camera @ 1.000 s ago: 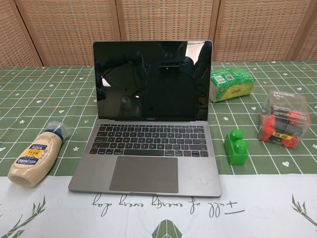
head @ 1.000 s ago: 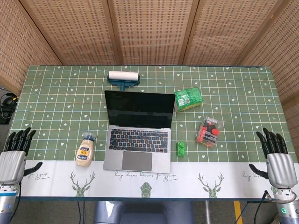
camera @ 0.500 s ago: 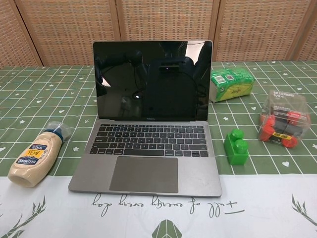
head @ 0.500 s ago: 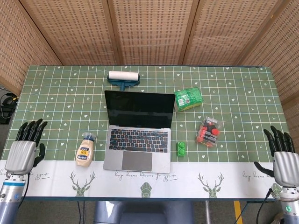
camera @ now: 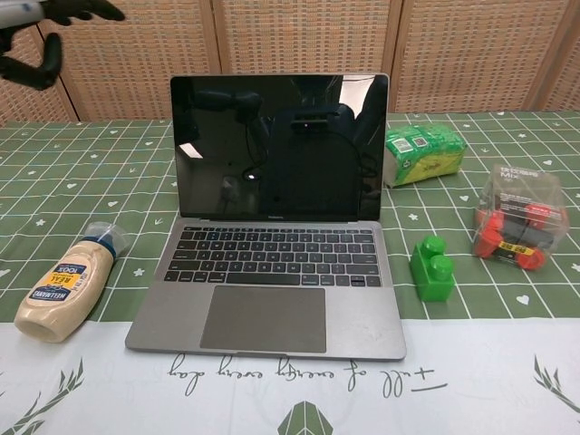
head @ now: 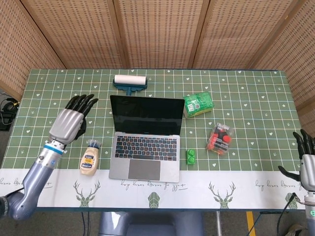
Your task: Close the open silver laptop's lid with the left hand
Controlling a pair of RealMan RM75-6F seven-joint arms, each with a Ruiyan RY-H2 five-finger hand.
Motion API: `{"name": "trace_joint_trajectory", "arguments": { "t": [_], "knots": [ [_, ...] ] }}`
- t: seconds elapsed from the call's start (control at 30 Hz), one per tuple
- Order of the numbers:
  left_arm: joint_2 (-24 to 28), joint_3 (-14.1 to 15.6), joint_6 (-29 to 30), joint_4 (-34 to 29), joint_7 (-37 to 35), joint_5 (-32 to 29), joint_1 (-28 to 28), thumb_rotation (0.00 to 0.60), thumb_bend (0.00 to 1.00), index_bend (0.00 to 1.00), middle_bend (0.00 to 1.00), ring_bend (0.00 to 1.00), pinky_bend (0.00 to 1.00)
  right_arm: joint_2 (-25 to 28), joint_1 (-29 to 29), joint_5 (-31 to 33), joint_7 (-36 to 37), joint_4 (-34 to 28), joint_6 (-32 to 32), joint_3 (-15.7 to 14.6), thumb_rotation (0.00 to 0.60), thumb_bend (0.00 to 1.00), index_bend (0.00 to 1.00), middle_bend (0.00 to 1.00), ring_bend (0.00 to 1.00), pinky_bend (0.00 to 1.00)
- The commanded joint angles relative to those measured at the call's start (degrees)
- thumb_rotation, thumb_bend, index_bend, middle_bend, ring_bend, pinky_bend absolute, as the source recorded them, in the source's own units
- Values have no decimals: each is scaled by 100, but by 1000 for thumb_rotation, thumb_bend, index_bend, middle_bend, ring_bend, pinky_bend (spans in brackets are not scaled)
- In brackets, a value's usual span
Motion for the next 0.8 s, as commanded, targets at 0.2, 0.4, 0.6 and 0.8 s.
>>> {"name": "trace_joint_trajectory", "arguments": {
  "t": [0.2, 0.4, 0.6, 0.8],
  "knots": [
    [-709, -522, -1336, 1204, 408, -1352, -1688, 600, 1000, 92, 0, 0, 103, 49, 6, 126, 222, 93, -99, 62, 600, 44, 0, 0, 0, 0],
    [-979, -527, -1968, 1811, 585, -2087, -2531, 600, 1000, 97, 0, 0, 103, 87, 5, 109, 343, 121, -117, 68, 600, 44, 0, 0, 0, 0],
    [-1127, -259, -2427, 2331, 713, -2960, -3217, 600, 1000, 110, 0, 0, 103, 123, -21, 119, 451, 130, -89, 88, 600, 44, 0, 0, 0, 0],
    [-1241, 95, -2567, 2615, 768, -3583, -3701, 600, 1000, 134, 0, 0, 114, 156, -53, 91, 526, 114, -26, 94, 600, 44, 0, 0, 0, 0]
  ]
}}
